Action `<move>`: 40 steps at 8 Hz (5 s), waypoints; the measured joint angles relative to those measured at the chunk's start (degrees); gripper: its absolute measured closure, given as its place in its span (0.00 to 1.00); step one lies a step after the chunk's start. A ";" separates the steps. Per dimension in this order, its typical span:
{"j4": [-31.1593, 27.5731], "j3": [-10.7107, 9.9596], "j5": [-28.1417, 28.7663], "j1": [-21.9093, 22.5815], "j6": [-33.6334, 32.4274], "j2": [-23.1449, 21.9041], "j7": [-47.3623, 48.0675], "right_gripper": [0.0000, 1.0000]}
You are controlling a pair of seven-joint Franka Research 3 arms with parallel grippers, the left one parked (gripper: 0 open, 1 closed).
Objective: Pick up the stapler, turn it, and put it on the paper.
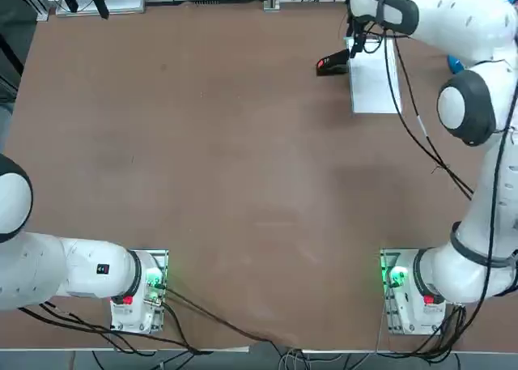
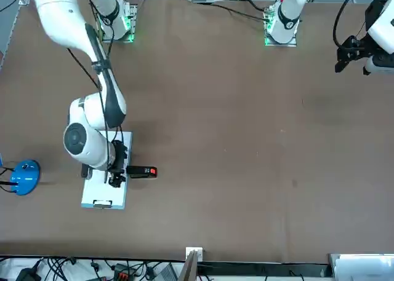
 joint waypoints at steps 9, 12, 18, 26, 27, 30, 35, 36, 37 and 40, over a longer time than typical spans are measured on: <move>6.85 -0.11 -2.45 3.12 1.11 8.91 -0.03 0.00; 6.89 -0.19 -2.44 3.12 1.11 9.18 0.00 0.13; 7.06 -0.21 -2.47 3.15 0.95 9.55 0.01 0.59; 5.79 -0.85 -3.44 1.62 -13.92 -2.96 -37.57 0.59; 3.45 -0.94 -3.42 0.66 -13.76 -4.67 -45.17 0.59; -2.73 -1.13 -3.38 -4.22 -12.61 -6.86 -68.93 0.59; -13.03 -1.10 1.40 -10.61 3.82 -7.00 -97.94 0.59; -13.91 -1.09 1.76 -11.39 5.27 -7.00 -101.34 0.59; -14.53 -1.09 3.58 -12.12 6.32 -7.01 -104.49 0.59; -19.94 -0.67 7.31 -12.53 17.26 -6.94 -107.32 0.59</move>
